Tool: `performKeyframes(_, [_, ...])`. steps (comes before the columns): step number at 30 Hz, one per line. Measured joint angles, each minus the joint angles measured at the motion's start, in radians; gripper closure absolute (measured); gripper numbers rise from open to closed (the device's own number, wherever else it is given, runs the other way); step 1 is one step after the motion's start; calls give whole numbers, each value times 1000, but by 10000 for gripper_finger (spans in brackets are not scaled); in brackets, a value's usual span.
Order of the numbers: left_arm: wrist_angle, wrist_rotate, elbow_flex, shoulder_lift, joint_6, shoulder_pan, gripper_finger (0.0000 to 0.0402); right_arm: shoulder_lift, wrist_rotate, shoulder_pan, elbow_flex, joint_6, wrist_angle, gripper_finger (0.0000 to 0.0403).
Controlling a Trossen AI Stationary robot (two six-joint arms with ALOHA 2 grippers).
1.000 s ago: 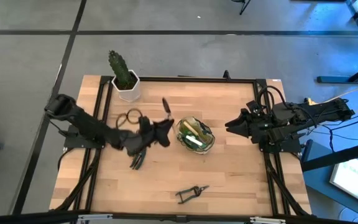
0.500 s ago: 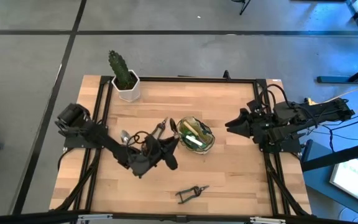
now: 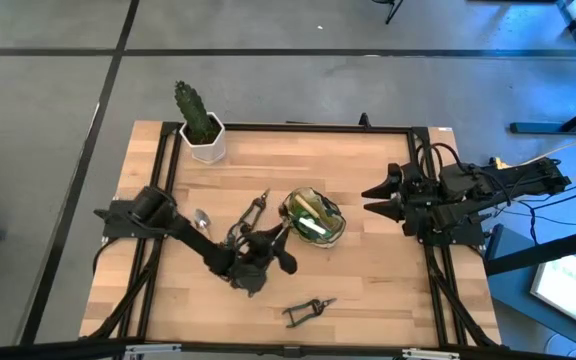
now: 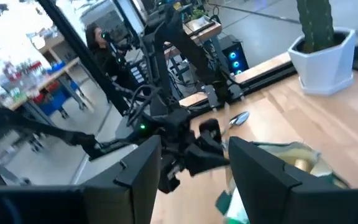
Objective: Pick & Place Garden tools in Gardening bag
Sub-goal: Put the top trowel into the gardening bag
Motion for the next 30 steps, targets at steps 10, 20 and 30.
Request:
performKeyframes(10, [729,340,33,139,513,84,341,0,0,0,0,-106,-112,210])
performKeyframes(20, [585,330,79,142,566,123,341,0,2,0,0,-117,-179,210])
performKeyframes(30, [540,348,79,143,607,146,341,0,4,0,0,-125,-183,210])
